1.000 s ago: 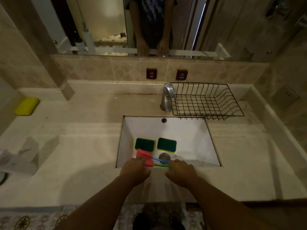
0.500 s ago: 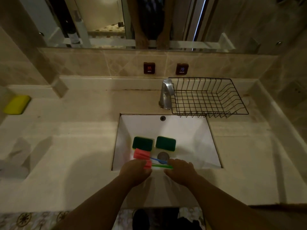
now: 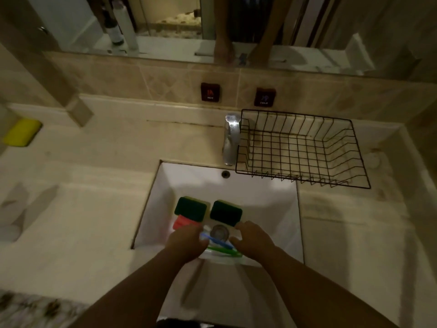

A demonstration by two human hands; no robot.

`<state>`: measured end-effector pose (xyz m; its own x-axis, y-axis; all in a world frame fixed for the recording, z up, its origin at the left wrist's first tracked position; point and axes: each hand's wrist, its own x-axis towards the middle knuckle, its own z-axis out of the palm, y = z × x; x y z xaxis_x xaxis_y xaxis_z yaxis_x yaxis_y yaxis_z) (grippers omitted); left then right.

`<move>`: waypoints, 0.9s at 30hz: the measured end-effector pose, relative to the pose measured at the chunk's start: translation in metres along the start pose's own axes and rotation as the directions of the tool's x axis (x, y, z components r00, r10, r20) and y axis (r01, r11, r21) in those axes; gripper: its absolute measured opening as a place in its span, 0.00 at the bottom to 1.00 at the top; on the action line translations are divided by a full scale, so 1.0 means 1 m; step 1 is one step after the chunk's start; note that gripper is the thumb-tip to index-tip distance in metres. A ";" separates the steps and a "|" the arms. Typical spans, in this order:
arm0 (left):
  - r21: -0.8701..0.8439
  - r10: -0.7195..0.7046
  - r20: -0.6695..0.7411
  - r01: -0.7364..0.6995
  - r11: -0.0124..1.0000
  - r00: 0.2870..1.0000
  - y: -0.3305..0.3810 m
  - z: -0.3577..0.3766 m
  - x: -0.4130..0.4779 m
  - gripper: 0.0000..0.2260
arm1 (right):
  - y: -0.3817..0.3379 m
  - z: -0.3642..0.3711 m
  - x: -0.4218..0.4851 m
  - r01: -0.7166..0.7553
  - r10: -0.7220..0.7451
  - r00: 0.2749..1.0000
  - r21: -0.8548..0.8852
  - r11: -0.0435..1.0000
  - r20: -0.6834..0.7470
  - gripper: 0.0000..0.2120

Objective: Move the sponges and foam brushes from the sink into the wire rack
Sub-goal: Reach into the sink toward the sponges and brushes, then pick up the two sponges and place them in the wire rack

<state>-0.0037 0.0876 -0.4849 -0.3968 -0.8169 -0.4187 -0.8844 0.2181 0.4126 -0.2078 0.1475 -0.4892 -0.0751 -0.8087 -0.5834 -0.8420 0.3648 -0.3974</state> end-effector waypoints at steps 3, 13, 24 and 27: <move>-0.016 -0.002 0.000 0.002 1.000 1.000 0.003 0.001 0.010 0.08 | 0.004 0.001 0.010 0.015 -0.015 1.000 -0.016 1.000 0.005 0.25; 0.112 0.011 0.043 -0.016 0.994 0.999 -0.020 -0.011 0.049 0.16 | -0.008 0.008 0.031 0.029 -0.033 0.997 -0.054 0.998 -0.074 0.30; 0.146 0.071 0.037 -0.076 0.986 0.997 -0.056 -0.007 0.083 0.31 | -0.018 0.031 0.071 -0.003 -0.013 0.976 -0.073 0.997 -0.217 0.37; 0.158 0.106 0.029 -0.109 0.981 0.994 -0.062 0.001 0.088 0.35 | -0.018 0.042 0.077 -0.021 0.004 0.967 -0.064 0.998 -0.255 0.39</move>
<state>0.0153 0.0026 -0.5484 -0.4949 -0.7734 -0.3961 -0.8636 0.3873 0.3228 -0.1760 0.0985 -0.5567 -0.2123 -0.8982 -0.3848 -0.8728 0.3514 -0.3387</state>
